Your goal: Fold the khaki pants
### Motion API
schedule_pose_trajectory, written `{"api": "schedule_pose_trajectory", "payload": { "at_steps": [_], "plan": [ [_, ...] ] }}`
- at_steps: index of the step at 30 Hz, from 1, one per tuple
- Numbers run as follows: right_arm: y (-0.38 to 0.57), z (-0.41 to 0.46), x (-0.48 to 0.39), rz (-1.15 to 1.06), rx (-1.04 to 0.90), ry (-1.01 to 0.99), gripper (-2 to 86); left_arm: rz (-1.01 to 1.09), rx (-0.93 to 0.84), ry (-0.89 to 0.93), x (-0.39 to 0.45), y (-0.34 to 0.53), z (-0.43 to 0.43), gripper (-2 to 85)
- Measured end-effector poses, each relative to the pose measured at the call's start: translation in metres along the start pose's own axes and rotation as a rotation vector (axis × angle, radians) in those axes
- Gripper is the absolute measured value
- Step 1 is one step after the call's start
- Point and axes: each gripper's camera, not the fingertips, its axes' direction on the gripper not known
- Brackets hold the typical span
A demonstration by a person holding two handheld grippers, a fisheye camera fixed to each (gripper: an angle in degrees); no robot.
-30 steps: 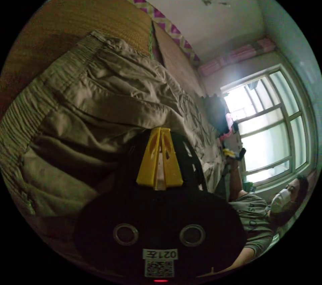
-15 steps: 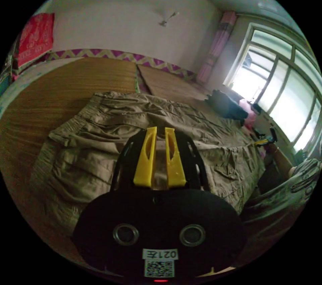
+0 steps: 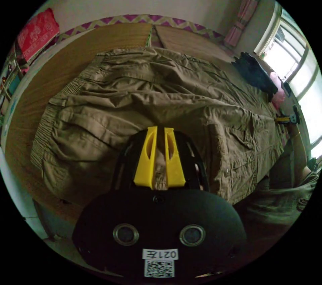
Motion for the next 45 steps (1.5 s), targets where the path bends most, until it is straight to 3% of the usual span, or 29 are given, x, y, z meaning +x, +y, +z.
{"api": "schedule_pose_trajectory", "payload": {
  "at_steps": [2,9,12,14,18,19,25,33,37,39,41,45],
  "plan": [
    [-0.004,-0.003,-0.002,0.019,0.001,0.053,0.2,-0.034,-0.015,0.05,0.011,0.02,0.013,-0.2],
    [-0.003,-0.028,-0.013,0.07,-0.021,0.081,2.5,-0.001,0.057,-0.037,0.04,0.072,0.0,-0.9],
    [0.013,-0.07,-0.052,0.063,0.116,0.146,1.8,-0.044,0.09,-0.001,0.038,0.096,-0.007,-1.0],
    [0.021,-0.09,-0.094,-0.016,0.219,0.006,0.6,-0.064,0.095,0.001,0.041,0.109,-0.011,-1.0],
    [0.029,-0.071,-0.152,-0.104,0.131,0.036,-0.5,-0.002,0.118,-0.093,0.059,0.129,-0.015,-1.0],
    [0.043,-0.077,-0.161,-0.079,0.211,0.097,-0.6,0.015,0.135,-0.125,0.065,0.137,-0.017,-1.0],
    [0.102,-0.105,-0.145,0.061,0.278,0.022,-0.6,-0.036,0.223,-0.143,0.069,0.175,-0.03,-1.0],
    [0.125,-0.148,-0.123,0.073,0.319,0.138,-0.5,-0.053,0.248,-0.124,0.061,0.192,-0.046,-0.9],
    [0.149,-0.187,-0.082,0.177,0.323,0.112,-0.1,-0.127,0.261,-0.04,0.043,0.197,-0.076,-0.8],
    [0.182,-0.221,-0.06,0.312,0.418,0.109,0.4,-0.161,0.306,0.03,0.036,0.207,-0.097,-0.6],
    [0.244,-0.26,-0.026,0.514,0.579,-0.025,2.9,-0.198,0.35,0.116,0.026,0.224,-0.125,0.7],
    [0.333,-0.277,0.018,0.813,0.633,-0.165,8.0,-0.292,0.358,0.192,0.0,0.246,-0.148,5.3]
  ]
}}
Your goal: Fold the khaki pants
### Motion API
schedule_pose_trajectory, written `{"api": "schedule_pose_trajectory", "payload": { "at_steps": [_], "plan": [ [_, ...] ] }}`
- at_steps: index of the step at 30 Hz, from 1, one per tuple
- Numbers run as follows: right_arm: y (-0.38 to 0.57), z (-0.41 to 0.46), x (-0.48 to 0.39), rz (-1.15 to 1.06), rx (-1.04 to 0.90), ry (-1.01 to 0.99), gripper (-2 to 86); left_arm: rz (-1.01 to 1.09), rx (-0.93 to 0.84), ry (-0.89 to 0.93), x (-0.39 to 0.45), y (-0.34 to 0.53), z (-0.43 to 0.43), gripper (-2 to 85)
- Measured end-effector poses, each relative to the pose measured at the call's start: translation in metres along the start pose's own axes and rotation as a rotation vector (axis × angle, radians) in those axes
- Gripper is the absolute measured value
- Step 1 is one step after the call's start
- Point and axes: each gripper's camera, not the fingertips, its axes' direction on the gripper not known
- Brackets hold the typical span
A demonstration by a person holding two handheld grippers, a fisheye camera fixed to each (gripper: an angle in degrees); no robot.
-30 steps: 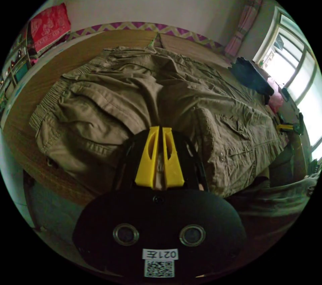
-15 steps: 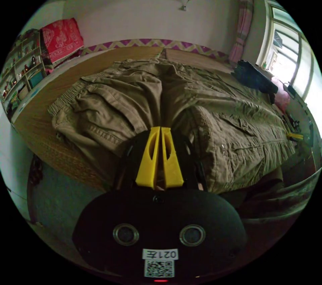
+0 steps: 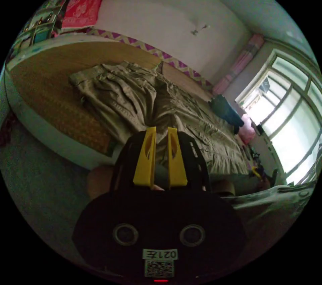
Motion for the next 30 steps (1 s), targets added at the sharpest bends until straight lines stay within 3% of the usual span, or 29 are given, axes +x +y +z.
{"api": "schedule_pose_trajectory", "payload": {
  "at_steps": [5,10,14,24,30],
  "plan": [
    [0.017,-0.037,0.089,0.347,-0.027,-0.175,10.8,-0.269,0.009,0.054,-0.05,0.01,-0.019,7.5],
    [0.007,-0.042,0.136,0.506,-0.009,-0.348,10.7,-0.357,-0.013,0.061,-0.072,0.008,-0.008,8.4],
    [-0.007,-0.048,0.176,0.624,0.052,-0.492,1.1,-0.413,-0.008,0.153,-0.085,-0.003,0.007,7.8],
    [-0.046,-0.114,0.218,0.605,0.159,-0.607,-0.5,-0.445,0.059,0.172,-0.105,-0.027,-0.008,5.3],
    [-0.068,-0.132,0.225,0.562,0.148,-0.59,-0.5,-0.484,0.04,0.216,-0.114,-0.046,0.004,-0.4]
  ]
}}
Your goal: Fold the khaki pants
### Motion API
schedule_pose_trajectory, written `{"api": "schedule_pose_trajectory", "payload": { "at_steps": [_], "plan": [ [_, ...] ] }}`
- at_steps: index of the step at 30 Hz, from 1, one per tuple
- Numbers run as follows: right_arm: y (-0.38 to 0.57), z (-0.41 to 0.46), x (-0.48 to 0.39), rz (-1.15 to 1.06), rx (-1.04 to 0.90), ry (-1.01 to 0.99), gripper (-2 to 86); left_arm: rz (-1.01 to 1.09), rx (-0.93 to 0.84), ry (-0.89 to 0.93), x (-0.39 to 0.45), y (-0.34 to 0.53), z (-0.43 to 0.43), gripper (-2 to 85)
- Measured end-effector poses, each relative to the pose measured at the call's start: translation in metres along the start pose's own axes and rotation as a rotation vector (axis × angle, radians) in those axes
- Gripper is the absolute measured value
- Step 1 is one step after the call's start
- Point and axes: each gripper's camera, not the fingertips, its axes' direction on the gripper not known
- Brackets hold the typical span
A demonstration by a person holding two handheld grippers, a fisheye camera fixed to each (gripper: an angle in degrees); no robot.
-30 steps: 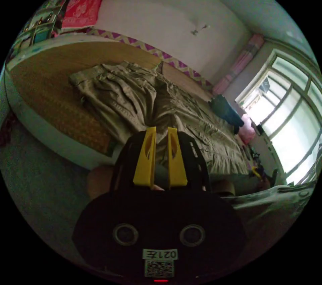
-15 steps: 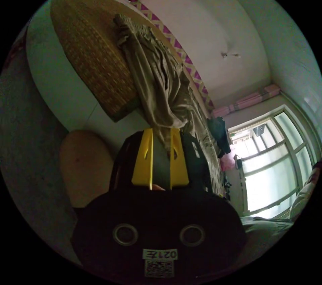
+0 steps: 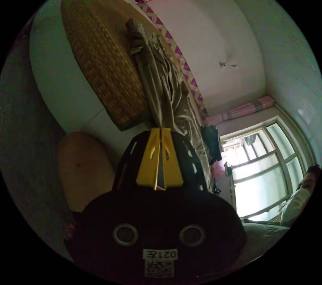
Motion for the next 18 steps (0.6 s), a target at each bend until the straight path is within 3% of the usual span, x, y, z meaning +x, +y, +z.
{"api": "schedule_pose_trajectory", "payload": {
  "at_steps": [4,10,18],
  "plan": [
    [-0.005,-0.005,0.0,0.003,-0.008,-0.004,-0.5,-0.003,-0.023,0.092,0.008,-0.012,0.003,-0.9],
    [-0.032,0.004,-0.026,-0.043,-0.039,-0.094,-0.6,0.2,-0.03,0.118,0.084,-0.058,0.007,-0.9],
    [-0.151,0.132,-0.095,-0.168,-0.122,-0.102,-0.6,0.491,-0.118,-0.006,0.219,-0.178,0.122,-0.9]
  ]
}}
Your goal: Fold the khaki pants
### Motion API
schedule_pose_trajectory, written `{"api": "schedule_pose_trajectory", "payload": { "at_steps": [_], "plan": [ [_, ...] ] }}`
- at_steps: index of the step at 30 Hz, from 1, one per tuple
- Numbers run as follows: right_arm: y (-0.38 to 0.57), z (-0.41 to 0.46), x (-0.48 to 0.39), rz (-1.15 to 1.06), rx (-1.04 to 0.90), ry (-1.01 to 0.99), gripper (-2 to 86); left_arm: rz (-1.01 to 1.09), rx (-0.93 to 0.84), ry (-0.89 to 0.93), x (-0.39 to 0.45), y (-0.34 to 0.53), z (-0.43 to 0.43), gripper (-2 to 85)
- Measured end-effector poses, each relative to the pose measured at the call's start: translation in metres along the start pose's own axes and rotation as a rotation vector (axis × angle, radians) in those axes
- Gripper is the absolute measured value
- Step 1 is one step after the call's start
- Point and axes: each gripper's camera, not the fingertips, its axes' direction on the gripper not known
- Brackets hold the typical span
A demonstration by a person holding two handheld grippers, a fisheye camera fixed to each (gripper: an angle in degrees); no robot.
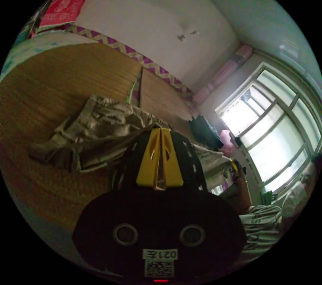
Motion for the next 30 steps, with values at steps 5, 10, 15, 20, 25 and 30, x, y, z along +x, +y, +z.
{"api": "schedule_pose_trajectory", "payload": {
  "at_steps": [5,10,15,20,25,30],
  "plan": [
    [-0.074,0.128,0.058,0.061,-0.047,0.115,-0.2,-0.041,-0.115,-0.1,-0.012,-0.095,0.138,-0.3],
    [-0.087,0.22,0.131,0.119,-0.054,0.153,3.0,-0.177,-0.269,-0.179,-0.051,-0.122,0.248,1.4],
    [-0.046,0.248,0.145,0.067,-0.123,0.107,6.2,-0.24,-0.322,-0.04,-0.064,-0.1,0.265,-0.7],
    [0.068,0.279,0.092,-0.285,-0.332,0.268,2.6,-0.02,-0.239,-0.05,-0.021,-0.044,0.233,-0.7],
    [0.199,0.361,0.095,-0.645,-0.553,0.739,-0.6,0.263,-0.323,-0.159,0.021,0.007,0.256,-0.5],
    [0.263,0.389,0.101,-0.737,-0.655,0.889,-0.5,0.279,-0.311,-0.216,0.02,0.034,0.26,-0.9]
  ]
}}
